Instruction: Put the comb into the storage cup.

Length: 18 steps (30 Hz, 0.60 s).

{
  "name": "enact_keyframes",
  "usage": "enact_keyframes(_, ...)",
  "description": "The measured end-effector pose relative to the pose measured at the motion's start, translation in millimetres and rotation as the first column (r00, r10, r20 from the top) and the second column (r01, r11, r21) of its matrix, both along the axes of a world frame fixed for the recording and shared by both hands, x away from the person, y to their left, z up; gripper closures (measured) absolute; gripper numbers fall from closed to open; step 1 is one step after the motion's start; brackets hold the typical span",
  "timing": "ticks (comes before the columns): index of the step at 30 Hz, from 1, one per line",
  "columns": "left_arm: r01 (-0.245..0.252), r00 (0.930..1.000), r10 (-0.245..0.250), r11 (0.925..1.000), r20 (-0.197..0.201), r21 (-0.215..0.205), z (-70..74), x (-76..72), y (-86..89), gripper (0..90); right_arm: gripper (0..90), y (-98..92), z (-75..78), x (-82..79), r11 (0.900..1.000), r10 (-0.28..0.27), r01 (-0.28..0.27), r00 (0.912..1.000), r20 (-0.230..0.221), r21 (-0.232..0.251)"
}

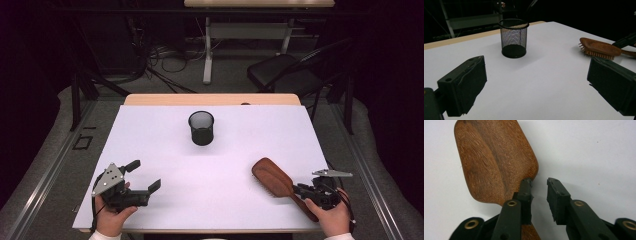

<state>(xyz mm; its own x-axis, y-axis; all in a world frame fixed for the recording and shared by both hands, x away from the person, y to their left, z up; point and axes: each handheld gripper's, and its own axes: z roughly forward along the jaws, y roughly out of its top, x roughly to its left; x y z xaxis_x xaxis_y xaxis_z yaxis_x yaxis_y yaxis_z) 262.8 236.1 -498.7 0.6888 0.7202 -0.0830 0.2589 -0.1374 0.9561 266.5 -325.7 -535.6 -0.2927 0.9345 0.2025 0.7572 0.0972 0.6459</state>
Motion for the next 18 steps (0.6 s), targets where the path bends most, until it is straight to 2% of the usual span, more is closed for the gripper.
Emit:
enact_keyframes(5, -0.001, 1.0, 0.001, 1.0, 0.0, -0.002, 0.1, -0.1, 0.1, 2.5, 68.2, -1.3, 0.8, -1.3, 1.0, 0.006, -0.006, 0.9999, 0.009, -0.004)
enact_keyframes(8, 0.0, 1.0, 0.0, 1.0, 0.001, -0.002, 0.1, 0.0, 0.3, 2.5, 65.8, -3.6, 1.5, -4.2, 1.0, 0.017, -0.017, 0.9993, 0.032, 0.0)
enact_keyframes(11, 0.0, 1.0, 0.0, 1.0, 0.001, -0.004, 0.0, 0.2, 0.3, 2.5, 59.3, -5.4, 3.8, -10.4, 1.0, 0.024, -0.024, 0.9977, 0.063, 0.003)
enact_keyframes(18, 0.0, 1.0, 0.0, 1.0, -0.001, -0.002, 0.1, 0.1, 0.0, 2.5, 51.5, -8.7, 4.2, -15.2, 0.999, 0.036, -0.036, 0.9947, 0.096, -0.004)
